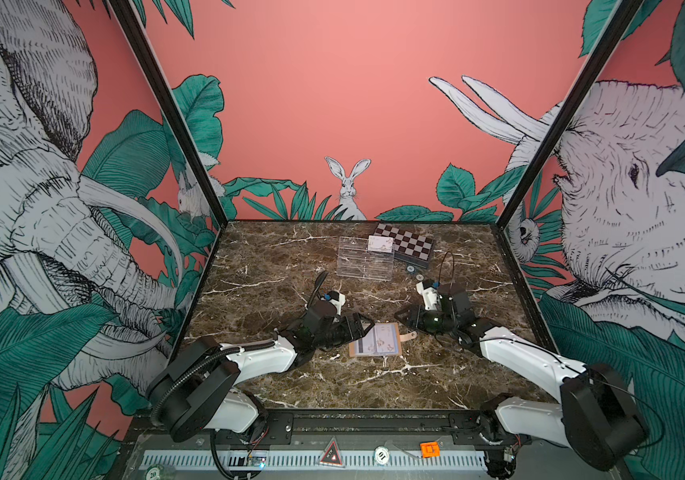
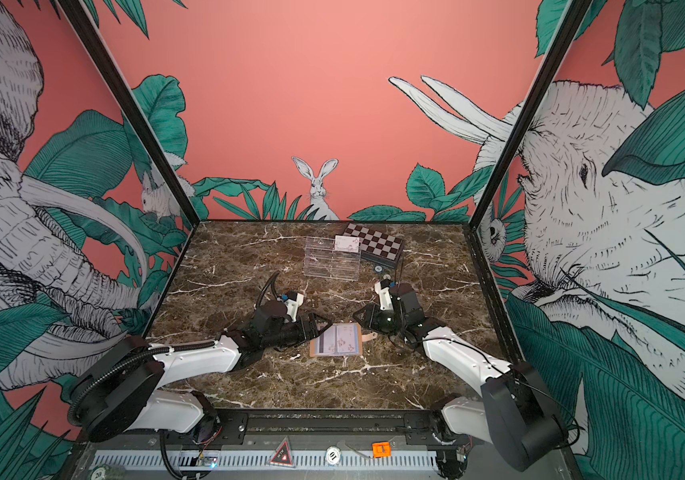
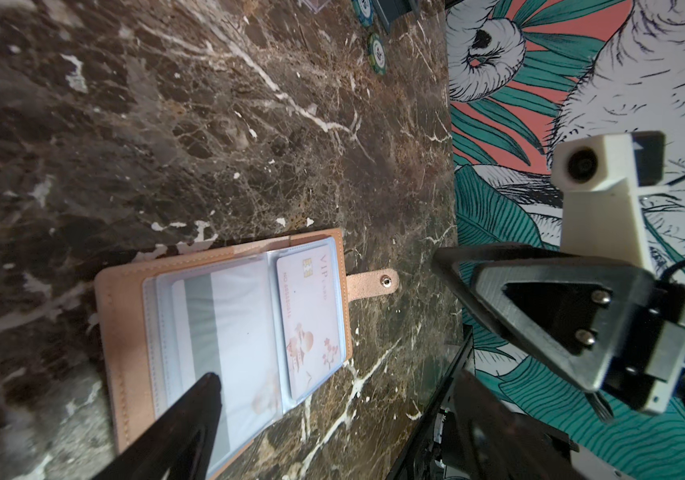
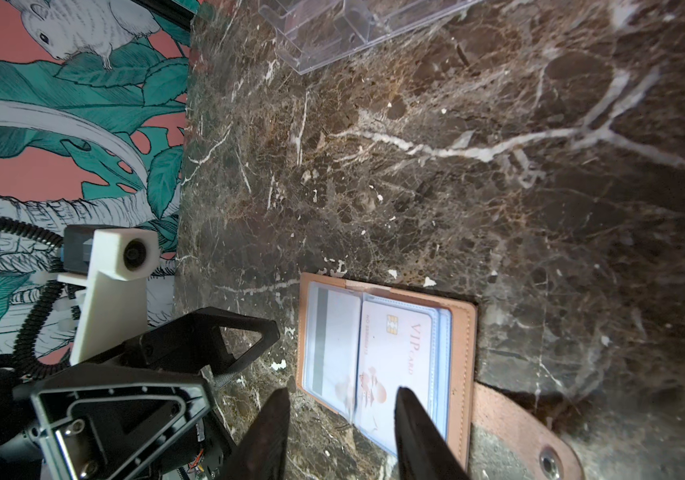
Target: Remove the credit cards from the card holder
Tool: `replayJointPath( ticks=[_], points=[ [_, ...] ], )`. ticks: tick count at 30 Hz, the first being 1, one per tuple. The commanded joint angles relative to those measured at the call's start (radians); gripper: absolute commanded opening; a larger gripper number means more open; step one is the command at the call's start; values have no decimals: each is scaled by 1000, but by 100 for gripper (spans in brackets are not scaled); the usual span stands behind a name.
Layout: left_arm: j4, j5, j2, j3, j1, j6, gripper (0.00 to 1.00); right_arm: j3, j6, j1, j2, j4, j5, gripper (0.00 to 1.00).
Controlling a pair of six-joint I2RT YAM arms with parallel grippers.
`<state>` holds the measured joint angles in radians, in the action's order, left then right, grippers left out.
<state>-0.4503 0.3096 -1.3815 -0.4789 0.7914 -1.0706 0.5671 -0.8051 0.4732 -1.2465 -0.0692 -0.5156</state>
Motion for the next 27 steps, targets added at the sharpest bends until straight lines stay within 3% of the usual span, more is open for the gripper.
replayJointPath(
  ticks=[1,6,15,27],
  points=[
    [-40,21,-2,9,7,-23,84,-5,-9,27,-29,-70,-10,36],
    [-97,21,-29,38,8,-54,80,13,-10,83,-120,-100,3,24],
    [-125,45,-72,30,26,-73,65,21,-20,140,-211,-118,65,13],
    [-193,55,-139,24,52,-110,51,-15,16,136,-182,-57,132,6]
  ],
)
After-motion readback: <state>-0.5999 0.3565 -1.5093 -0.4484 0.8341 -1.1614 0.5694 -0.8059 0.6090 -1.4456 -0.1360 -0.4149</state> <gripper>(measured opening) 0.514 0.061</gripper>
